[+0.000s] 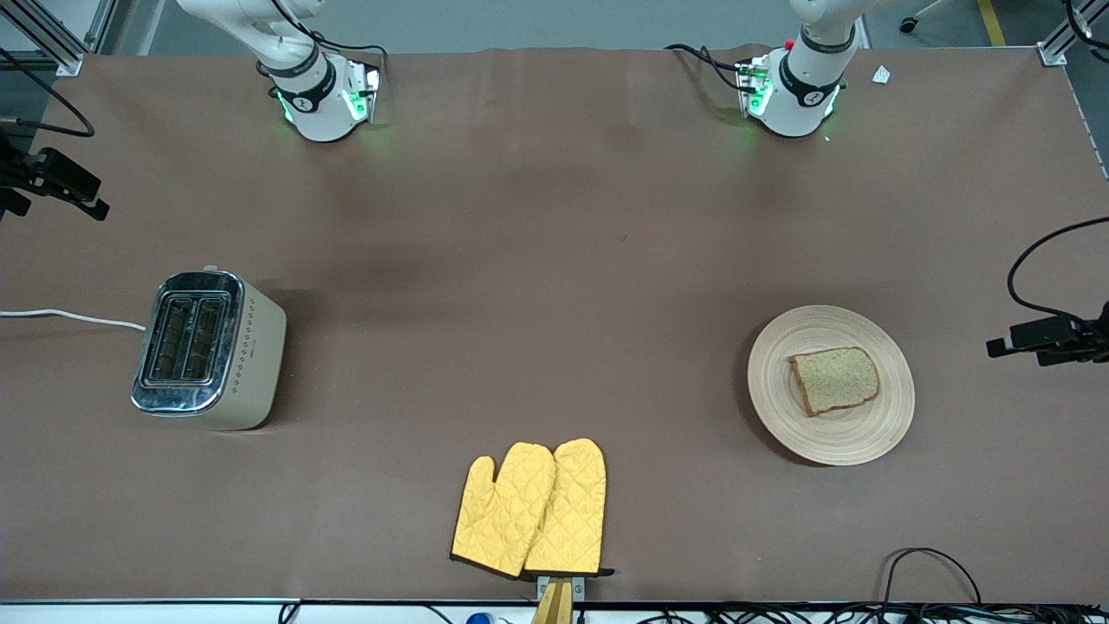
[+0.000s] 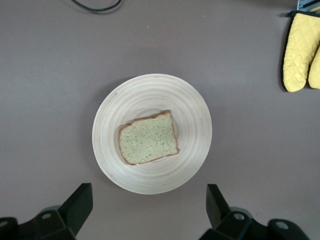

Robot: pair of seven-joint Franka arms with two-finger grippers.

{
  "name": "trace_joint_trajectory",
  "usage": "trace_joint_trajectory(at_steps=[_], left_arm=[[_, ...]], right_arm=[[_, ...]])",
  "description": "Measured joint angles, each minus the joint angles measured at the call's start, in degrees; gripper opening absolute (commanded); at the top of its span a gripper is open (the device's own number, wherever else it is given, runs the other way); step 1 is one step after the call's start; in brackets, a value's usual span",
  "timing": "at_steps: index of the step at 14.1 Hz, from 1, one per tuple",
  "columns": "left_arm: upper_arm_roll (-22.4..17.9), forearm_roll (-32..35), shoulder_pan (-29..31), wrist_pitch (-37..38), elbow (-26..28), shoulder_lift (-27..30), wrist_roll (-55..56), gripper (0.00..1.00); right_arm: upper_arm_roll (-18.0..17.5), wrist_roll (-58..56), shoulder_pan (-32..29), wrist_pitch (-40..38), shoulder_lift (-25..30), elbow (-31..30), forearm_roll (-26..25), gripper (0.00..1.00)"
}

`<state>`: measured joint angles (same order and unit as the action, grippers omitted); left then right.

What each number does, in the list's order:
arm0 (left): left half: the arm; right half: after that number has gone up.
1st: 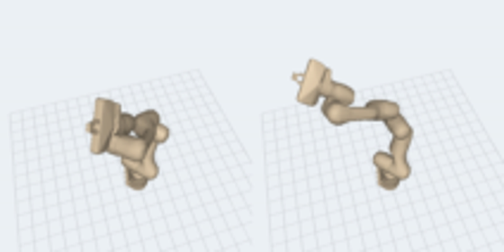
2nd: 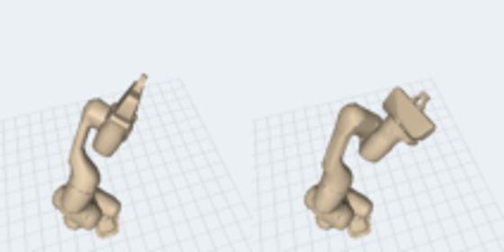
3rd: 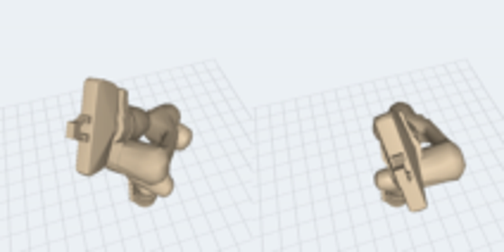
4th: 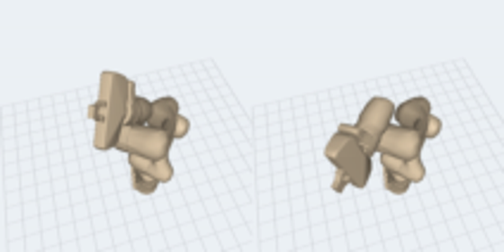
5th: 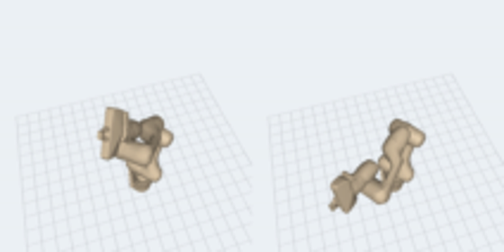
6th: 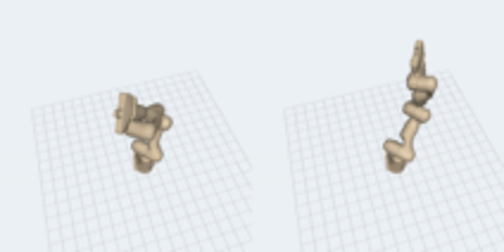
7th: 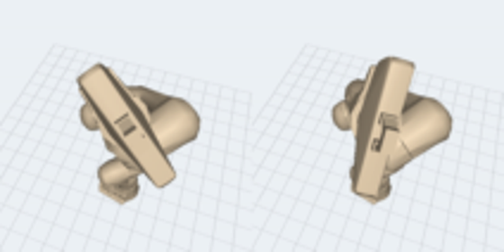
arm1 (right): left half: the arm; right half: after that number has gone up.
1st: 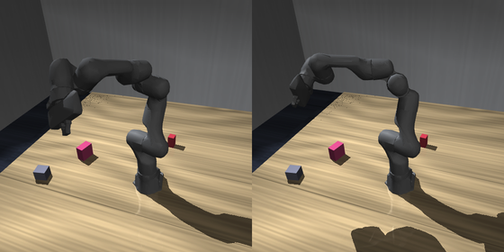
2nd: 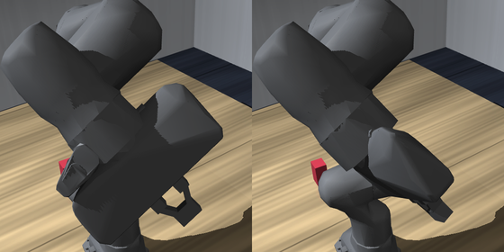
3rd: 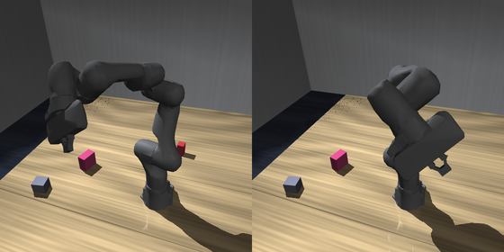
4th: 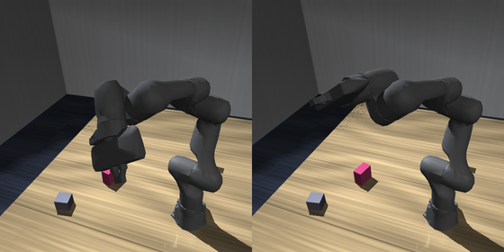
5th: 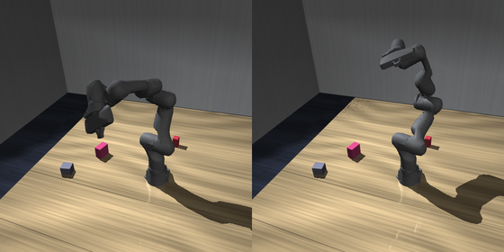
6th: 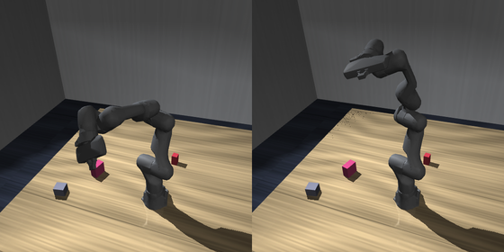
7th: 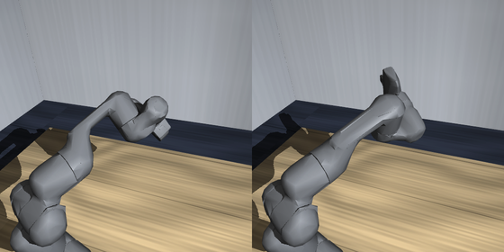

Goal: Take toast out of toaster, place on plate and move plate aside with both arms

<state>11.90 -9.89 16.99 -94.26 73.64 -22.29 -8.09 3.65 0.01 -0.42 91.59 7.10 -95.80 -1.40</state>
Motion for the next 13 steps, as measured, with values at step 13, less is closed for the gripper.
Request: trace_joint_trajectory(at_steps=[13], left_arm=[[-4.5,13.6,-16.0,4.7,7.3,18.1,12.0,1.00]], right_arm=[[0.0,0.0,0.0,0.0,0.0,0.0,0.0,1.00]])
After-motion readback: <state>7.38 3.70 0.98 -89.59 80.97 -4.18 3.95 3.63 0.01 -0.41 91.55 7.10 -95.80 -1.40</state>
